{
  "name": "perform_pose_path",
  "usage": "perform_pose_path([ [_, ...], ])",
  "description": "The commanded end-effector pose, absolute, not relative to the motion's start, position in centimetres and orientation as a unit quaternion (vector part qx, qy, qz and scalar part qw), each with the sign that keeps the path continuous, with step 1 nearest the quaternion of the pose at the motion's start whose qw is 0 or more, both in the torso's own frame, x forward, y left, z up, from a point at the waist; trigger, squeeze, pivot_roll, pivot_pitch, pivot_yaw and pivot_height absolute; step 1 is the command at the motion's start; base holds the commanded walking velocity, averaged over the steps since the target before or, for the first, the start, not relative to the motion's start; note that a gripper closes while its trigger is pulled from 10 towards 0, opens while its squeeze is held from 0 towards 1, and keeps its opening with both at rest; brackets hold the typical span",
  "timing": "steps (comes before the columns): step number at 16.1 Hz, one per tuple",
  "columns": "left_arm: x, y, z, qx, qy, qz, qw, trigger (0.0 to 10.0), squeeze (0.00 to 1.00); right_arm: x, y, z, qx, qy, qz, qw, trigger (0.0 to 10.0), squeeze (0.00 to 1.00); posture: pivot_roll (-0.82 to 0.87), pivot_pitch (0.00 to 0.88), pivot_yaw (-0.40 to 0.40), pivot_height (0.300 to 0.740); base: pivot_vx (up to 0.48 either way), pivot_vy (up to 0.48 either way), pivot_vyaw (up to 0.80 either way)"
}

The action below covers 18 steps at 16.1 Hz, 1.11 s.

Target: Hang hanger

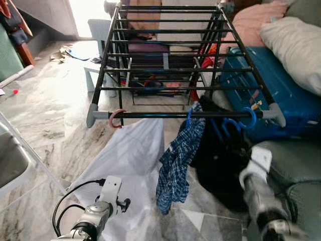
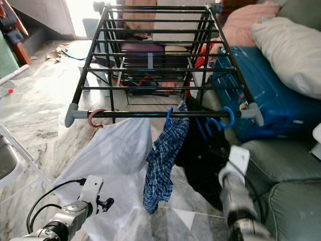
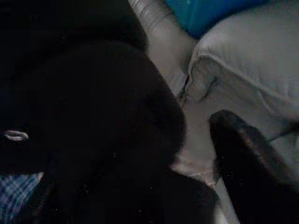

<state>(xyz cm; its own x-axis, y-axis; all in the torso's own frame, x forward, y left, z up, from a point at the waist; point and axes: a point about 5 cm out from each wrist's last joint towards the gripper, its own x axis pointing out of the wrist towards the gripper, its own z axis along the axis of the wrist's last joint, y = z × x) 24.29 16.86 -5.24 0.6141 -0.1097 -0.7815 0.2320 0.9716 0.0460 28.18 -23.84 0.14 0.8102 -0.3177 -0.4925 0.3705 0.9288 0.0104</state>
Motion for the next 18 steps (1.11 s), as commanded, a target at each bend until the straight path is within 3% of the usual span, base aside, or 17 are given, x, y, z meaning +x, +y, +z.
perform_pose_path([
  [1, 24.2, 16.8, -5.3, 0.074, 0.429, -0.097, 0.895, 10.0, 0.0, 25.7, -23.3, -2.3, 0.048, 0.285, -0.173, 0.942, 10.0, 1.0, 0.02, 0.0, -0.025, 0.74, 0.0, 0.0, 0.0],
  [3, 24.1, 16.5, -5.4, 0.076, 0.427, -0.102, 0.895, 10.0, 0.0, 23.9, -22.7, -3.4, 0.03, 0.278, -0.157, 0.947, 10.0, 1.0, 0.01, 0.0, -0.024, 0.74, 0.0, 0.0, 0.0],
  [10, 24.3, 15.1, -5.4, 0.078, 0.424, -0.116, 0.895, 10.0, 0.0, 18.0, -22.5, -7.1, 0.0, 0.353, -0.148, 0.924, 10.0, 1.0, -0.02, 0.0, -0.024, 0.74, 0.0, 0.0, 0.0],
  [13, 24.2, 15.0, -5.4, 0.08, 0.425, -0.118, 0.894, 10.0, 0.0, 18.8, -23.2, -6.3, -0.018, 0.33, -0.151, 0.932, 10.0, 1.0, -0.02, 0.0, -0.021, 0.74, 0.0, 0.0, 0.0],
  [15, 24.3, 15.0, -5.4, 0.08, 0.424, -0.117, 0.894, 10.0, 0.0, 20.7, -23.5, -4.5, -0.014, 0.253, -0.144, 0.957, 10.0, 1.0, -0.02, 0.0, -0.022, 0.74, 0.0, 0.0, 0.0],
  [18, 24.3, 15.1, -5.4, 0.08, 0.424, -0.116, 0.895, 10.0, 0.0, 21.4, -23.3, -3.6, -0.01, 0.215, -0.135, 0.967, 10.0, 1.0, -0.02, 0.0, -0.021, 0.74, 0.0, 0.0, 0.0],
])
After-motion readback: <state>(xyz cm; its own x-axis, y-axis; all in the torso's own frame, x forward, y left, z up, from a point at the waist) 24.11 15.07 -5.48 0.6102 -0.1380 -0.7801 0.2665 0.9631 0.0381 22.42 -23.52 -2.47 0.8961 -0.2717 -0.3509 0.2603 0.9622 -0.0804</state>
